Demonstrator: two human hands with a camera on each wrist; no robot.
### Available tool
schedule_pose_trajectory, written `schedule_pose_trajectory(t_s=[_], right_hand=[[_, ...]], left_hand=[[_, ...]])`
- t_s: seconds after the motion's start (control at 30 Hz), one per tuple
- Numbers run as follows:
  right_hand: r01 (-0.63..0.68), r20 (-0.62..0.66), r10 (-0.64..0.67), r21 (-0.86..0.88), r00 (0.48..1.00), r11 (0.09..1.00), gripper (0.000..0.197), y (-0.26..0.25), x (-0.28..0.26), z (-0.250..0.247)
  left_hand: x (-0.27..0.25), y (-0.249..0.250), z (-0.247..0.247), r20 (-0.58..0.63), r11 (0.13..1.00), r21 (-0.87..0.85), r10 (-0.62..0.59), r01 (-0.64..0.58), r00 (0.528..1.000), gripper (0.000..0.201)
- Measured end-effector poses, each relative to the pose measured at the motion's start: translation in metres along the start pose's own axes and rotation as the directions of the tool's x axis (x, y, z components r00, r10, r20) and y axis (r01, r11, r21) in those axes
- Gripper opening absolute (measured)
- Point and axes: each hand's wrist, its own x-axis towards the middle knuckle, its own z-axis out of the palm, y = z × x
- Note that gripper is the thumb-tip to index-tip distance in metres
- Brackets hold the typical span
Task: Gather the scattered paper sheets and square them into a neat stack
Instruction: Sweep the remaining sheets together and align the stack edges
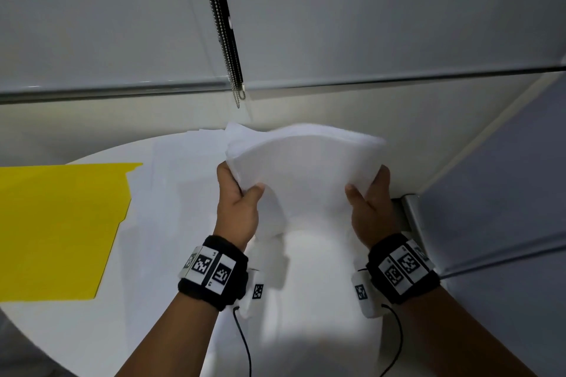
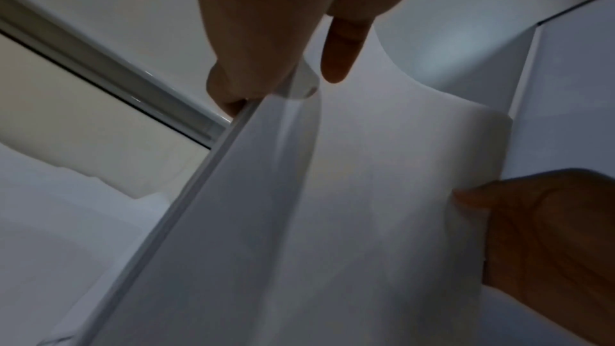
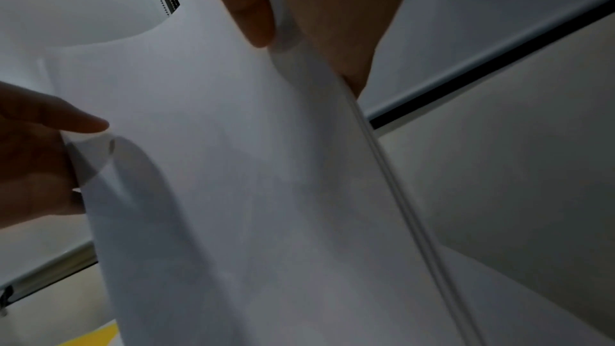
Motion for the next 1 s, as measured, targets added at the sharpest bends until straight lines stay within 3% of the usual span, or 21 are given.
schedule_pose_trajectory(t_s=[0.13,0.3,0.4,0.63,0.77,1.0], right_hand=[[0.045,-0.016,-0.045,0.029,0.999,0.999,0.06,0.005,0.004,-0.01],[-0.103,0.037,0.104,-0.036,0.994,0.994,0.058,0.022,0.004,-0.004],[-0.164,0.04,0.167,-0.077,0.985,0.983,0.048,0.028,0.004,0.0],[-0.112,-0.032,0.111,-0.03,0.993,0.993,0.046,0.025,-0.002,-0.004],[-0.159,0.024,0.159,-0.009,0.987,0.987,0.043,0.032,-0.006,-0.012],[-0.235,-0.001,0.235,0.025,0.972,0.972,0.037,0.035,-0.002,-0.007]], left_hand=[[0.009,-0.007,-0.01,-0.025,1.0,0.013,-0.005,0.005,1.0,0.061],[0.02,-0.019,-0.006,-0.004,0.988,0.014,-0.152,0.152,0.988,0.068],[0.02,-0.026,-0.001,-0.006,0.977,0.028,-0.212,0.212,0.977,0.063],[0.014,-0.028,0.001,0.039,0.986,0.044,-0.164,0.162,0.986,0.059],[0.01,-0.035,-0.004,0.034,0.984,0.042,-0.173,0.172,0.984,0.064],[0.017,-0.04,0.0,0.019,0.975,0.074,-0.211,0.209,0.977,0.067]])
